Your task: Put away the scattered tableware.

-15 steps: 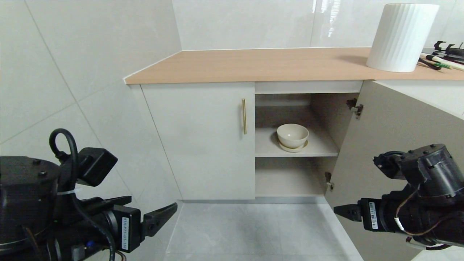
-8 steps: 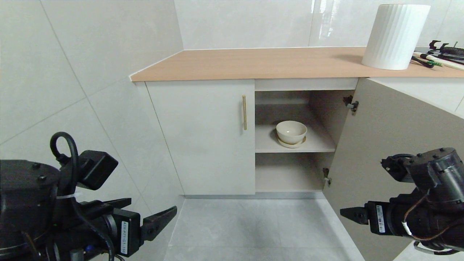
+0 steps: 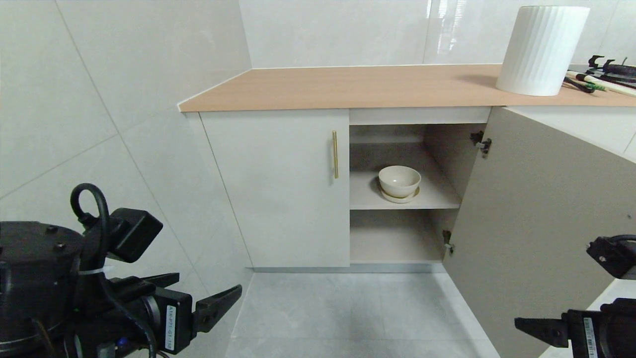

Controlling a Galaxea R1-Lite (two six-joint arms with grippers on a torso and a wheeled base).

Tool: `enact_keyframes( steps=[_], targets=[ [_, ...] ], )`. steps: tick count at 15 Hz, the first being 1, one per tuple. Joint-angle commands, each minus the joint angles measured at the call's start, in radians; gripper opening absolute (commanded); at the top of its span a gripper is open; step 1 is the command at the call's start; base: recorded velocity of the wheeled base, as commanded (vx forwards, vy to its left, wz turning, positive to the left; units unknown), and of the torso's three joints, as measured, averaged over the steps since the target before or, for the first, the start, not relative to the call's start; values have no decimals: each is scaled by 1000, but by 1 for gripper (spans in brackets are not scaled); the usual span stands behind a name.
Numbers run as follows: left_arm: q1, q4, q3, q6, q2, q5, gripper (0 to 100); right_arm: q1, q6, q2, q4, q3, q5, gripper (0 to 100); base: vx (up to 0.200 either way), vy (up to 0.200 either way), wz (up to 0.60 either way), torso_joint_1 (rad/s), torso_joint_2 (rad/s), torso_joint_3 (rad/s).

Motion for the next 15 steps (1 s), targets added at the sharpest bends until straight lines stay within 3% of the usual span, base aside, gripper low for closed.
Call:
enact_keyframes(
  steps=[1,5,10,13,15],
  targets=[
    [2,-1,4,2,4,1,100,-3,8,-30,-3,46,2,100,0,-200,0,-2,2,2],
    [2,-1,4,2,4,1,100,-7,54,-33,-15,46,-1,100,0,-200,0,4,0,1],
    [0,-1,4,2,1,1,100,-128,48,-14,-15,46,19,100,0,-200,0,4,0,-1],
    [2,-1,6,2,0,1,100,-205,45,3,-10,45,23,100,0,-133,0,2,2,0],
    [0,-2,7,2,0,1,100,-346,8,17,-10,29,22,100,0,0,0,0,0,0]
  ],
)
